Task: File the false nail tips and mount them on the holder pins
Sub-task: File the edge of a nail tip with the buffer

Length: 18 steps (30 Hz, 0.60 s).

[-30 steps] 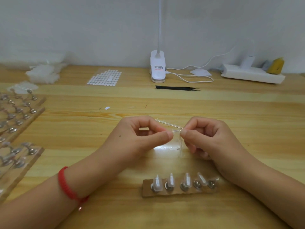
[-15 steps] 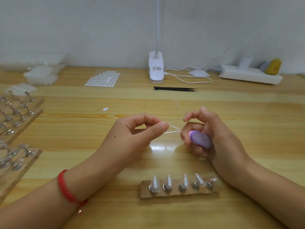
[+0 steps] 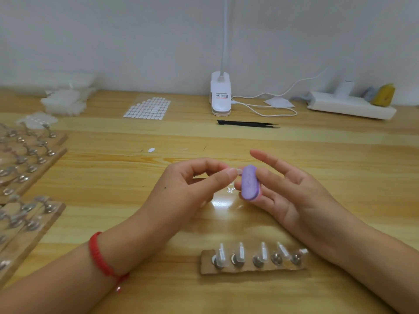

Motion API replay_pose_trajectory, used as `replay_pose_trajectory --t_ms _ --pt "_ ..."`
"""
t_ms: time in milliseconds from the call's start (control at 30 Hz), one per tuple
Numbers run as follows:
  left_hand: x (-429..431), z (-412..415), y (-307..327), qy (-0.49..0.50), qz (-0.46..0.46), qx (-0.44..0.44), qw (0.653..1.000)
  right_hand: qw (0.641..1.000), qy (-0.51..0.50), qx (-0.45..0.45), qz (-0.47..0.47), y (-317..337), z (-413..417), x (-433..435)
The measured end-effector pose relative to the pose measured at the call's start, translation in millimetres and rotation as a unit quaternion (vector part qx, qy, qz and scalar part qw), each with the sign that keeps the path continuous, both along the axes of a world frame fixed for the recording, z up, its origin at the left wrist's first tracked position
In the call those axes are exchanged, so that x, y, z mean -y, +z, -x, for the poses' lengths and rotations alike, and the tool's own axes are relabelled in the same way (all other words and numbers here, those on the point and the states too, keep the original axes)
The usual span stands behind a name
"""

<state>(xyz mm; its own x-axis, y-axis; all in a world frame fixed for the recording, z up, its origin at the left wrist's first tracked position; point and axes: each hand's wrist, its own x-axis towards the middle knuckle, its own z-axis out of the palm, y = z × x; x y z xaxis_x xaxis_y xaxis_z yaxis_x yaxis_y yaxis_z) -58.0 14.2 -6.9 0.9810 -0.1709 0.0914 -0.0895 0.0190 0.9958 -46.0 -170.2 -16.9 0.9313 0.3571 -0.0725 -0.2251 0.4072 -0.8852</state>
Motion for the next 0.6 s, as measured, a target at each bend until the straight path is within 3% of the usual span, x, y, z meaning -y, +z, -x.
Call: replay_pose_trajectory --t_ms 367,600 --pt "-1.7 0.5 2.6 -0.026 -0.017 -0.006 0.999 0.995 -0.001 0.037 0.09 7.7 9.5 -6.6" --pt "-1.7 1.3 2.5 -0.052 -0.018 0.0 0.998 0.997 -0.014 0.018 0.067 6.7 7.2 -5.0"
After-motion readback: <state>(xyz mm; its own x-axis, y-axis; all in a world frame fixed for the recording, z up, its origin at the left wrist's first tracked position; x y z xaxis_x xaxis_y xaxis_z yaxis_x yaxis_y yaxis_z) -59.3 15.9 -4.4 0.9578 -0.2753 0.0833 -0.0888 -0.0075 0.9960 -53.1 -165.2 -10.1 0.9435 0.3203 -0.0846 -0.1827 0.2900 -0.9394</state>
